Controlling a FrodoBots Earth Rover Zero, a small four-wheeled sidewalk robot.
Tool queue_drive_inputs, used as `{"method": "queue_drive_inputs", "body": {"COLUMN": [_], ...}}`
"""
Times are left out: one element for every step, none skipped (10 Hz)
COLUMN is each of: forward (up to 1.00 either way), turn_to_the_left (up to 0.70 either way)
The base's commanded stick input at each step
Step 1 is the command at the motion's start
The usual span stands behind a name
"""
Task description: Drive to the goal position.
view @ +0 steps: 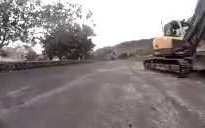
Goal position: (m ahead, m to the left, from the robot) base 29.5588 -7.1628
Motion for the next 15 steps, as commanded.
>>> {"method": "queue_drive_inputs", "body": {"forward": [0.70,0.70,0.70,0.70,0.70,0.70,0.70,0.70,0.70,0.70,0.70,0.70,0.70,0.70,0.70], "turn_to_the_left": [0.00,0.00,0.00,0.00,0.00,0.00,0.00,-0.02,-0.14,-0.26,-0.17,-0.06,0.00,0.00,0.00]}}
